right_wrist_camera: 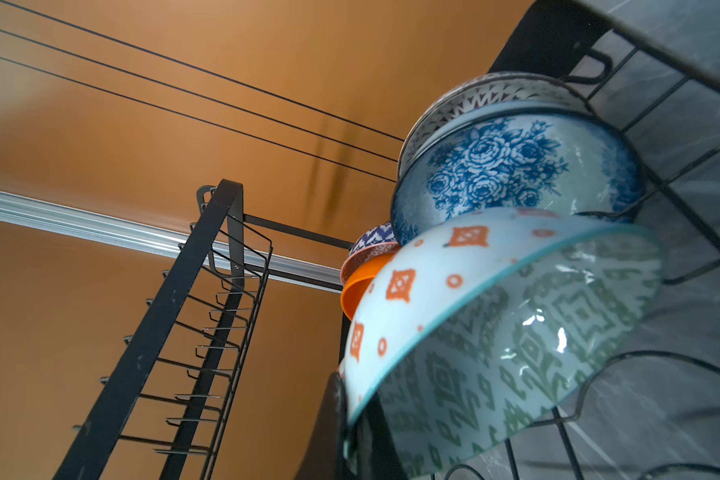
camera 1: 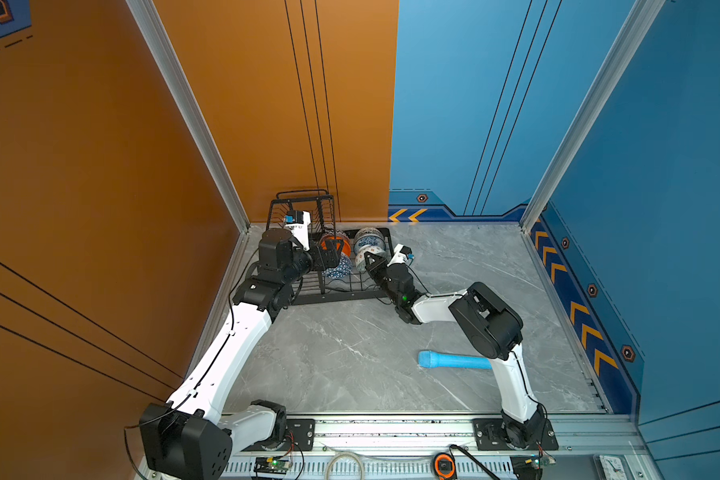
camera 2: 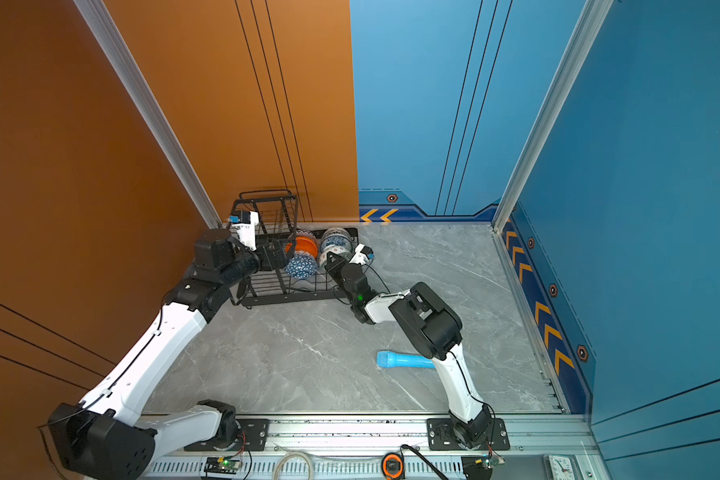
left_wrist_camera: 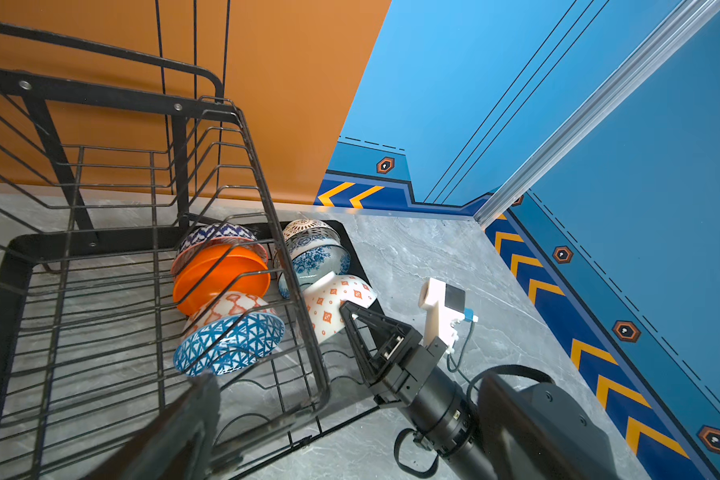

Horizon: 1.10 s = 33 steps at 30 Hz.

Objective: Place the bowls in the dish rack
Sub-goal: 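Lower the bowl into slots beside the blue floral bowl with the right gripper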

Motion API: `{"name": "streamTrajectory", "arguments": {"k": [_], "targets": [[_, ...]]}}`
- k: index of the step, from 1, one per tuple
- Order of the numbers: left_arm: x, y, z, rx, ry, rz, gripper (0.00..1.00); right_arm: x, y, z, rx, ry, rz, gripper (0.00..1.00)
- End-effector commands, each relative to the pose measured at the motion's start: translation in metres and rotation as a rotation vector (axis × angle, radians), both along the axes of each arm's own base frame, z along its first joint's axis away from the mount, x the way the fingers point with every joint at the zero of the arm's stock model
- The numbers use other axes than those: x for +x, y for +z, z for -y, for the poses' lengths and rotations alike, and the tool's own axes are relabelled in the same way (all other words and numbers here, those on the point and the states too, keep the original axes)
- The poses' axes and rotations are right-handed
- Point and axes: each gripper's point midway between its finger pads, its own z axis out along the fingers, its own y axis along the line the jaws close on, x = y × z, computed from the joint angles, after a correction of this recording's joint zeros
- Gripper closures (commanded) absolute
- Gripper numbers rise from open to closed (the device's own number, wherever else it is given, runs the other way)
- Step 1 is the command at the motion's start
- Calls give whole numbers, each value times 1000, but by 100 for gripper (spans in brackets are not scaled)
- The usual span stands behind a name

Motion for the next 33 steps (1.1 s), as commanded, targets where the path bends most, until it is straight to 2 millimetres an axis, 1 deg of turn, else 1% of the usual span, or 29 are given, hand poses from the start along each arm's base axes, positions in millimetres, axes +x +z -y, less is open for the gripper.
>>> {"name": "streamTrajectory", "arguments": {"k": [1,5,15,20,33], "targets": [[1,-7,4,-26,-20,-18,2,8,25,4,78,-41,59,100],[2,-9,5,-27,-25,-25,2,9,19,4,74,-57,40,100],[3,-13,8,-32,-35,-37,2,13,18,-1,58,-79,24,100],[3,-13,8,-32,-38,-36,2,15,8,-5,50,-81,1,100],[3,-15,8,-37,-37,-42,2,13,-15,-2,29,-97,-69,100]]}}
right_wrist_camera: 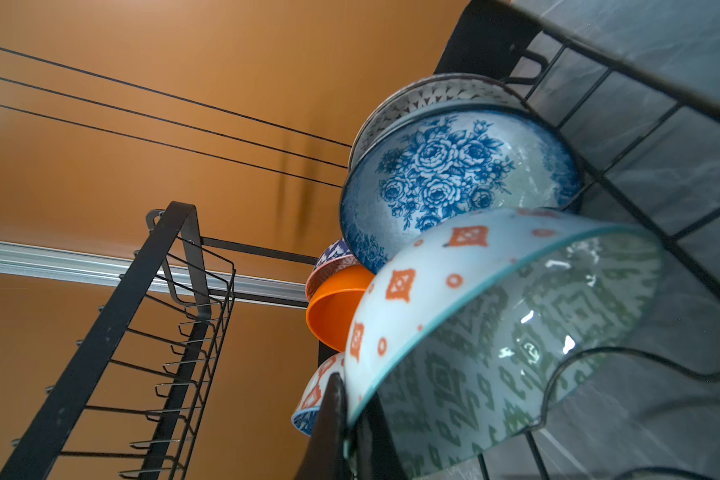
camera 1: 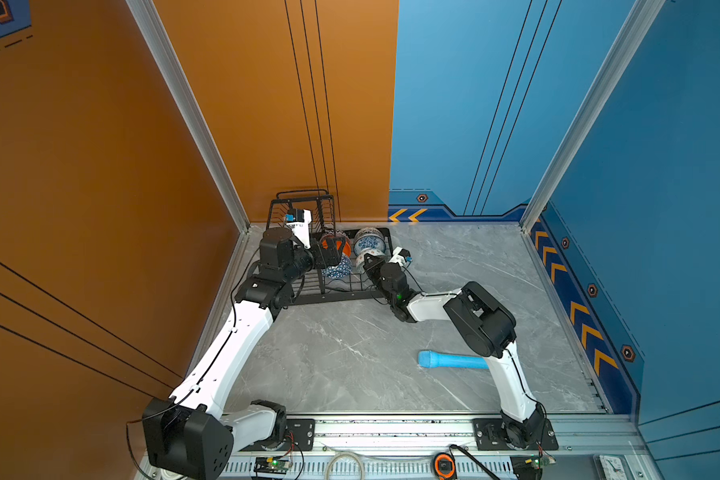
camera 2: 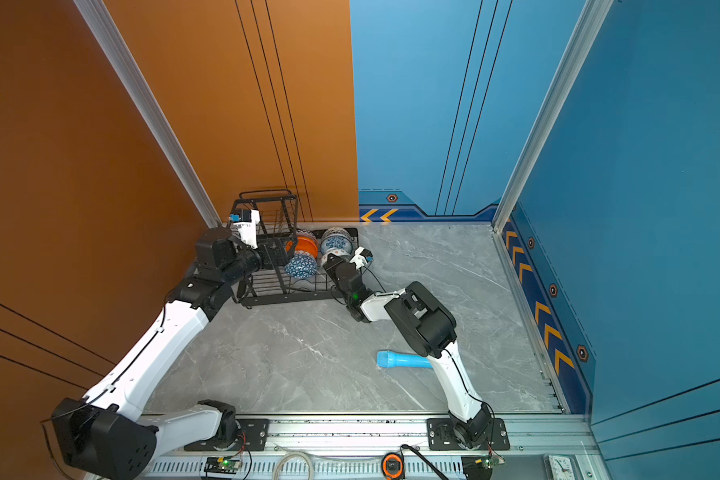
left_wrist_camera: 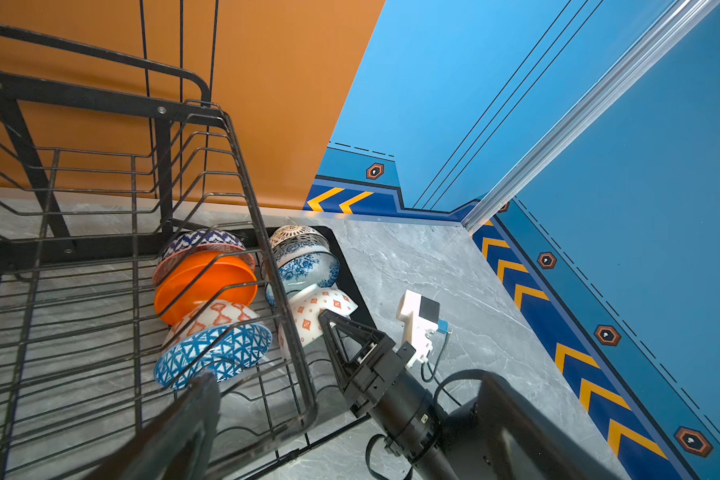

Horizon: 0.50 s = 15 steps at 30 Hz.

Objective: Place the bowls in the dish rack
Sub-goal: 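Lower the bowl into slots beside the blue floral bowl with the right gripper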

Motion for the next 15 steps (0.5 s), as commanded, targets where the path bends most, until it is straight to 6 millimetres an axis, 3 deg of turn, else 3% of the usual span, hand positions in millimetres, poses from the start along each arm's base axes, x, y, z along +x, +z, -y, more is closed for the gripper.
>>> {"name": "streamTrajectory", "arguments": {"k": [1,15], "targets": [[-1,-16,3,-8,-19,-49,2,3,5,0,28,-27,4,100],[0,-19,3,-10,-20,-59,2,-5,-17,-4,-42,-45,-124,100]]}}
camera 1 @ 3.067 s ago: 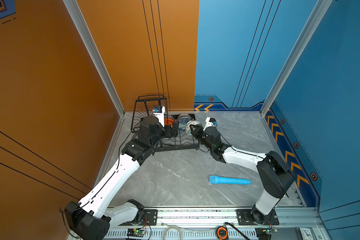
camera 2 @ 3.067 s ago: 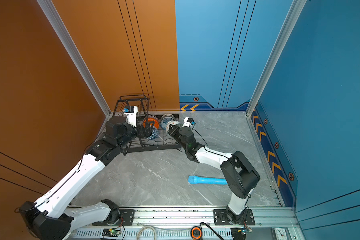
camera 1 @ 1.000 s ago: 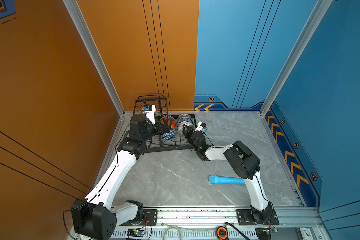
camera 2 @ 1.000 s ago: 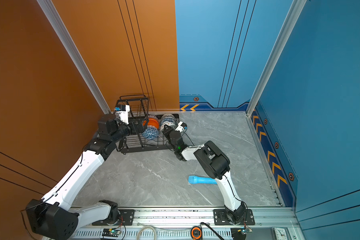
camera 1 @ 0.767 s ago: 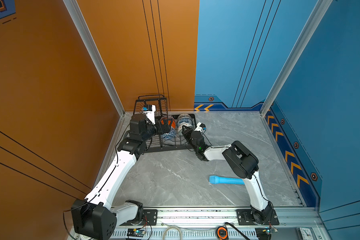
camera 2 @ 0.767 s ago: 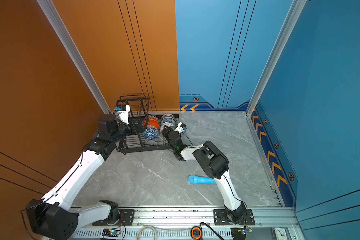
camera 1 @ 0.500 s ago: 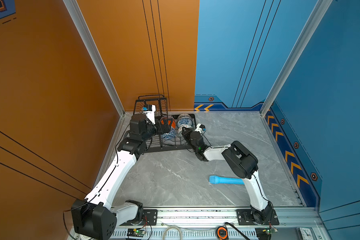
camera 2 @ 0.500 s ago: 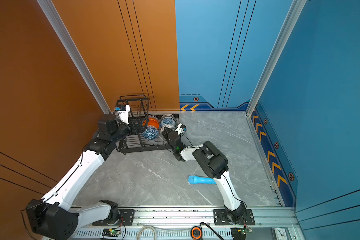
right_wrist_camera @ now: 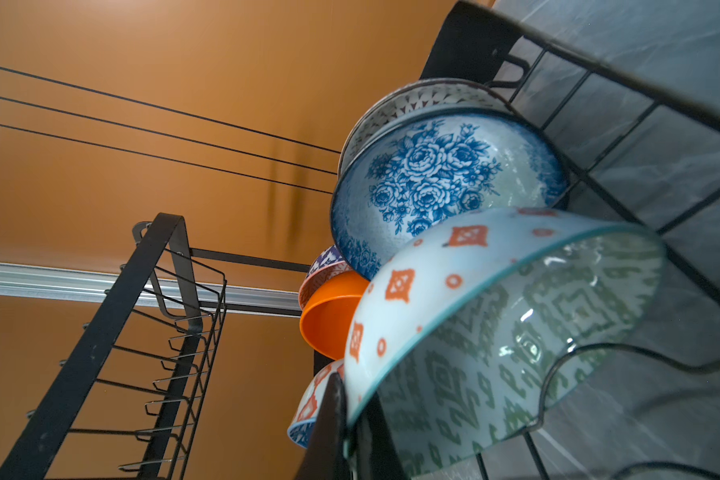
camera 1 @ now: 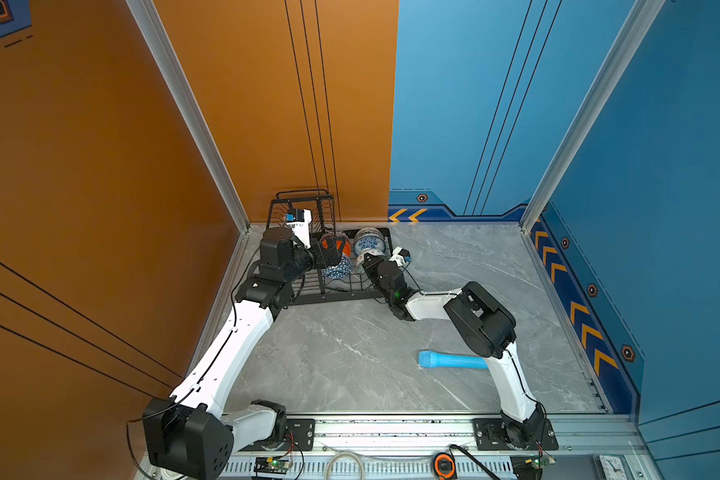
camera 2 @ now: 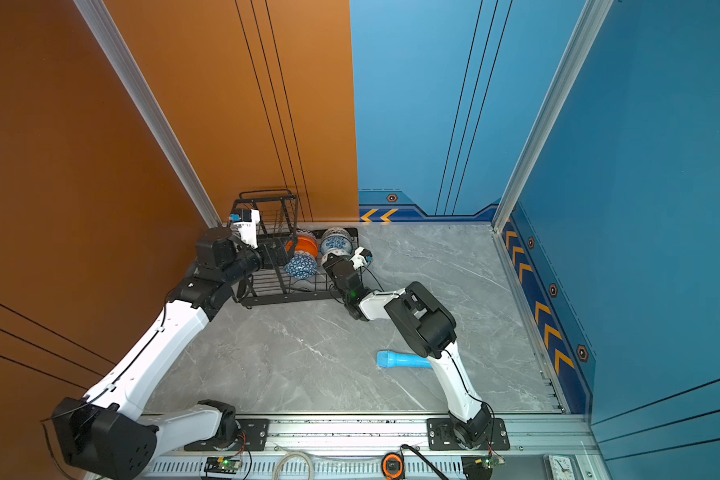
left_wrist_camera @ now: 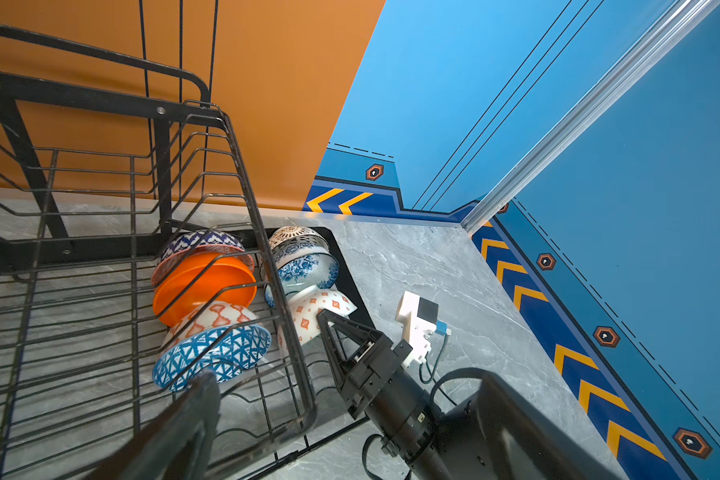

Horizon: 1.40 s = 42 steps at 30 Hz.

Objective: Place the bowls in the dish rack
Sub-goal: 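Lower the bowl into slots beside the blue floral bowl with the right gripper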

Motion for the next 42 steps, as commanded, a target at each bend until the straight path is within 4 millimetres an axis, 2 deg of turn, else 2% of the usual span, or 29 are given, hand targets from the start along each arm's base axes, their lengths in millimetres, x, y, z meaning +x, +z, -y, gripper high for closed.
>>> {"name": "streamTrajectory", "arguments": {"k": [1,10,19,31,42], "targets": [[-1,-19,2,-6,-18,-58,2,-9,-17,-2,-36,-12,-94,100],[-2,-17,2,-5,-16,-53,2,-18,-38,-3,-64,-31,-204,100],[-2,-17,1,-1,-14,-51,2,-21,-41,-1,-78,-45,-247,96],[-2,-18,-1,3,-7,-50,2,-17,-37,-10,-57,-34,-306,89],[-2,-17,-2,4,-2,-47,2,-13,-46,-10,-35,-21,-352,88]]}}
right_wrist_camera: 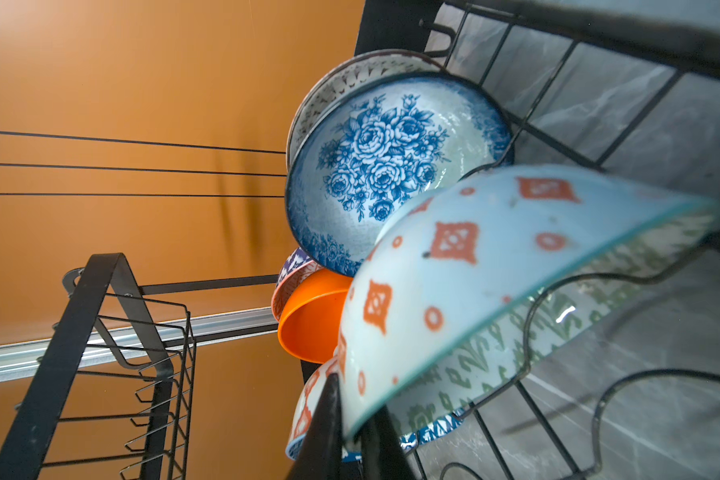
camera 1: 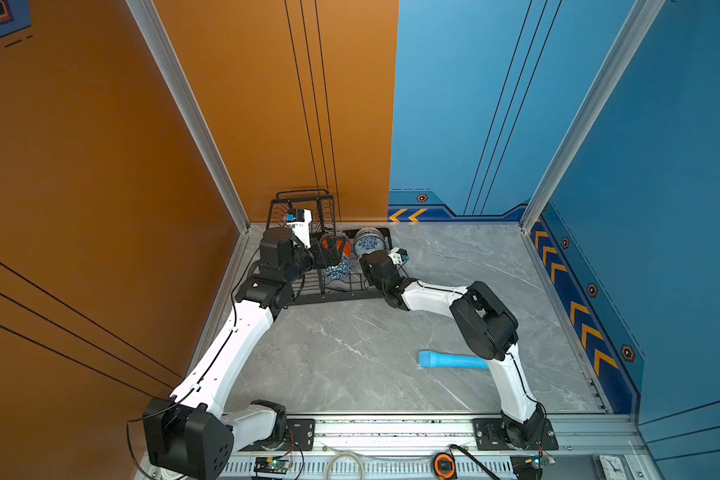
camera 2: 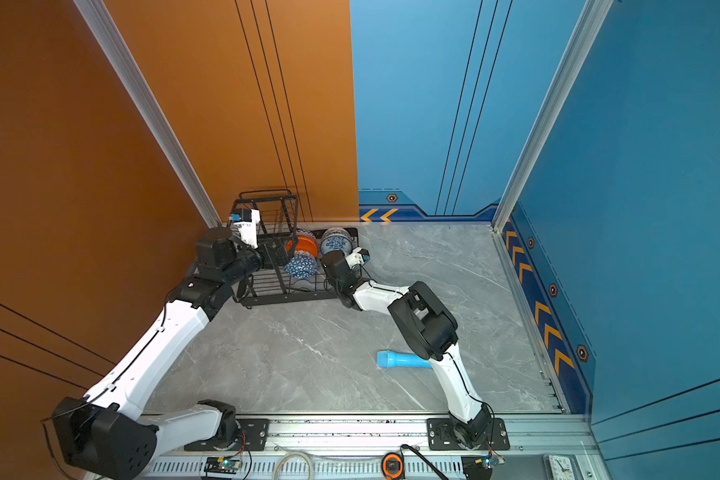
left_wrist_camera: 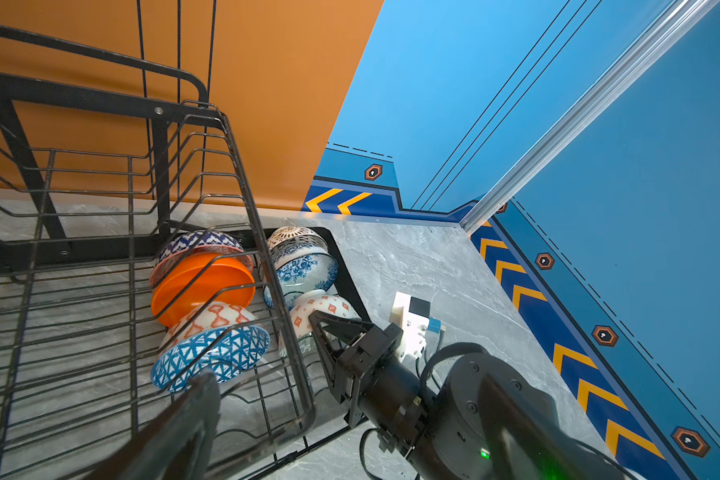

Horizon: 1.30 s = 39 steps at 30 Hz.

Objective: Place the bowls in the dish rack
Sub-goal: 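Lower the bowl into slots beside the blue floral bowl with the right gripper, then press the green-patterned bowl down into the slots with the right gripper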

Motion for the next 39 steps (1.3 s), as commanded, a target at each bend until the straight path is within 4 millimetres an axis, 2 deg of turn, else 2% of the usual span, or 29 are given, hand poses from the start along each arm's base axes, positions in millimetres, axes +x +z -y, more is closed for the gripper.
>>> {"name": "streamTrajectory", "arguments": {"k": [1,15,27,39], "targets": [[-2,-17,-2,3,-2,-48,2,-14,-43,-2,-59,36,-128,88],[-2,-16,-2,3,-2,-47,2,-13,-49,-12,-56,83,-148,79],[-3,-17,-3,5,0,-46,2,-8,-30,-10,-125,125,-107,73],[-3,-17,-3,5,-1,-47,2,-7,-30,-11,-143,146,-105,66]]}}
